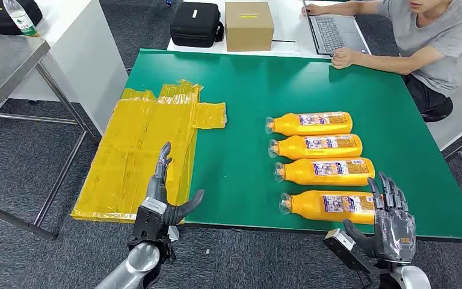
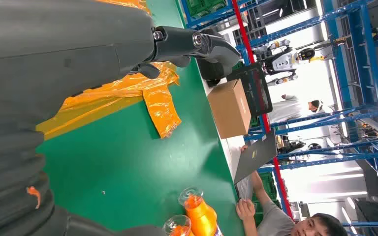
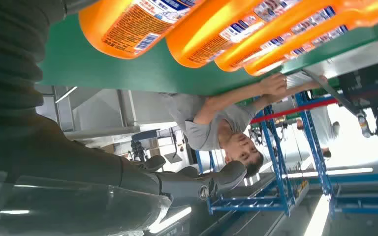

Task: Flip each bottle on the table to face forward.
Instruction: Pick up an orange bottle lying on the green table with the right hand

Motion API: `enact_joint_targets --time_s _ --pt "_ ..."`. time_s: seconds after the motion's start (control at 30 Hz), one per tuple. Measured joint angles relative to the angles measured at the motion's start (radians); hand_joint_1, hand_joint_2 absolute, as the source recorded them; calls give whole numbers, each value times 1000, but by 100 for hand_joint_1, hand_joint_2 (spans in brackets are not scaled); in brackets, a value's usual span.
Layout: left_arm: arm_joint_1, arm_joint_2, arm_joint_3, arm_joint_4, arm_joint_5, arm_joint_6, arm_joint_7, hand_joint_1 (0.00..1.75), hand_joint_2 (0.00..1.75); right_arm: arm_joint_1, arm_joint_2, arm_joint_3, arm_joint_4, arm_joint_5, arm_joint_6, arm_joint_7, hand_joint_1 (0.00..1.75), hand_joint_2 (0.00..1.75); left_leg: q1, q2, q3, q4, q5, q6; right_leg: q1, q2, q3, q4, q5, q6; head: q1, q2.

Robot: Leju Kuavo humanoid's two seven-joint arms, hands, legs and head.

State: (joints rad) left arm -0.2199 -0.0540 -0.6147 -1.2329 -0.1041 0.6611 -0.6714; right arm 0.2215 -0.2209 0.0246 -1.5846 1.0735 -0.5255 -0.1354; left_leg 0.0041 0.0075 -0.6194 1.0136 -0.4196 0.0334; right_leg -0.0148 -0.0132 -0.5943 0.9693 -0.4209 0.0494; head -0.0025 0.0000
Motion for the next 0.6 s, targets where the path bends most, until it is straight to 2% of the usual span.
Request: enact_joint_targets --time_s 0.37,0.6 --pt "1 0 3 0 -2 -16 5 0 175 6 -13 -12 6 -4 -3 6 0 175 0 0 0 0 0 0 0 0 0 0 0 0 0 0" --pt "-2 -6 2 0 -3 -30 12 0 175 -19 -11 -33 70 -12 -16 5 0 175 0 0 0 0 0 0 0 0 0 0 0 0 0 0"
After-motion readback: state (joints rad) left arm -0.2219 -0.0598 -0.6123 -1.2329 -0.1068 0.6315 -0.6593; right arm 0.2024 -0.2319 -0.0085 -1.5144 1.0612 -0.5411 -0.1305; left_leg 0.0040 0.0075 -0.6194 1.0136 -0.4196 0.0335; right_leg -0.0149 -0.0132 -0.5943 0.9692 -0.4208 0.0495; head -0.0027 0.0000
